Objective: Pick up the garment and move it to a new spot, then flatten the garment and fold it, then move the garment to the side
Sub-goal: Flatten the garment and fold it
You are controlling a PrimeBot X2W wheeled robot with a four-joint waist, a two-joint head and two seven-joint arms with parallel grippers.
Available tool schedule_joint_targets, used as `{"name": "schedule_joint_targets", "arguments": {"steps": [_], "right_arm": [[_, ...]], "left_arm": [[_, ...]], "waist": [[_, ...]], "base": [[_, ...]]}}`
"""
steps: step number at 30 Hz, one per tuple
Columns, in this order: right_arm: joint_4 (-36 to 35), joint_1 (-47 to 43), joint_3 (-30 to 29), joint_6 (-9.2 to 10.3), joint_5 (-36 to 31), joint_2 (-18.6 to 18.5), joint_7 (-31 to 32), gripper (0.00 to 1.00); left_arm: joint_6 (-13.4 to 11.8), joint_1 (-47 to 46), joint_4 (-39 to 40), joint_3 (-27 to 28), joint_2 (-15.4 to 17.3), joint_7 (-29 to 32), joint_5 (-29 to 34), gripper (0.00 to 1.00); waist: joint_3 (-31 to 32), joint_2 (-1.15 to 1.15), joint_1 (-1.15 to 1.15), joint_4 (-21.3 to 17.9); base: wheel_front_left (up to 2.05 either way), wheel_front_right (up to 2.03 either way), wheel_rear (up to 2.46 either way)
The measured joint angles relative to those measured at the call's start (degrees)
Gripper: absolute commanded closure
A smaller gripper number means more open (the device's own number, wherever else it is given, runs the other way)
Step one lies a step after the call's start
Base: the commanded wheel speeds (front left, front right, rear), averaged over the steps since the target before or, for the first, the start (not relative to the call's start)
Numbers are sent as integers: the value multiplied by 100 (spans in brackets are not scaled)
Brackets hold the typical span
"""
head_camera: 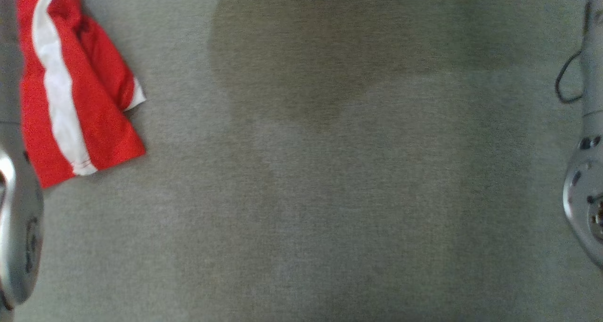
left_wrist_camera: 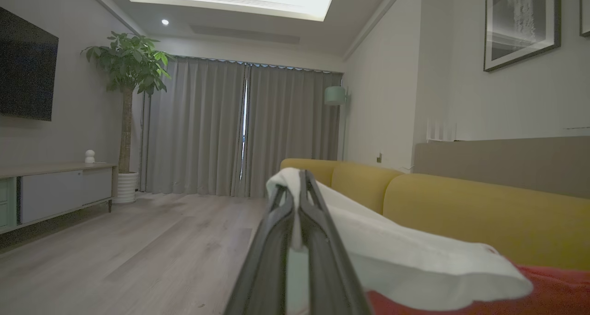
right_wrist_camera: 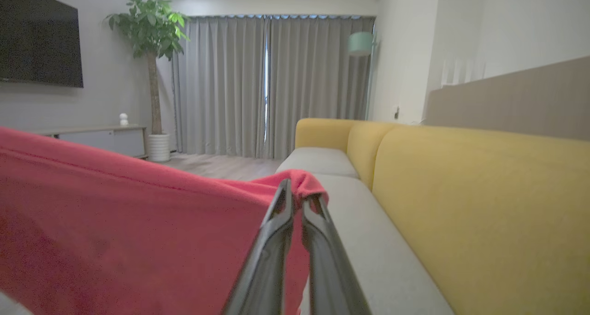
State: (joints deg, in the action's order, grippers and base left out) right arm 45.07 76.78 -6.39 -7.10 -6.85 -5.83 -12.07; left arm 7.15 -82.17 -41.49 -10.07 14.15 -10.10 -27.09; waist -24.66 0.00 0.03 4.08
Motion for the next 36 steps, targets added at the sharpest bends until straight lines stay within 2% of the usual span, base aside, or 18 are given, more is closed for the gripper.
{"name": "schedule_joint_targets", "arguments": {"steps": [2, 8, 13, 16, 21, 27, 36], "right_arm": [[483, -131, -120, 0, -163, 32, -114, 100], [1210, -660, -208, 0, -390, -56, -191, 100], [1781, -1307, -153, 0, -345, -203, -213, 100], [2087, -1496, 3, 0, -190, -277, -213, 100], [2539, -1820, 339, 0, 94, -398, -201, 100], [2830, -2524, 823, -1, 420, -679, 13, 100], [2791, -3703, 1492, -1, 1635, -880, 338, 100]], "left_arm": [[23, 84, -324, -285, -63, -194, -15, 100], [44, 807, -422, -1081, -189, -369, -488, 100], [44, 1799, -268, -1630, -36, -419, -806, 100], [44, 2308, -83, -1841, 60, -419, -925, 100], [44, 3125, 280, -2199, 319, -420, -786, 100], [44, 4241, 495, -2584, 327, -419, -601, 100], [43, 5389, 981, -3223, 379, -283, -532, 100]], "waist": [[-45, 0, -4, 140], [-82, 0, -2, 310], [147, 0, -3, 353], [358, 0, -3, 371], [795, 0, -4, 400], [1435, 1, -4, 461], [2262, 1, -4, 695]], "base": [[0, 0, 0], [0, 0, 0], [0, 0, 0], [0, 0, 0], [0, 0, 0], [0, 0, 0], [0, 0, 0]]}}
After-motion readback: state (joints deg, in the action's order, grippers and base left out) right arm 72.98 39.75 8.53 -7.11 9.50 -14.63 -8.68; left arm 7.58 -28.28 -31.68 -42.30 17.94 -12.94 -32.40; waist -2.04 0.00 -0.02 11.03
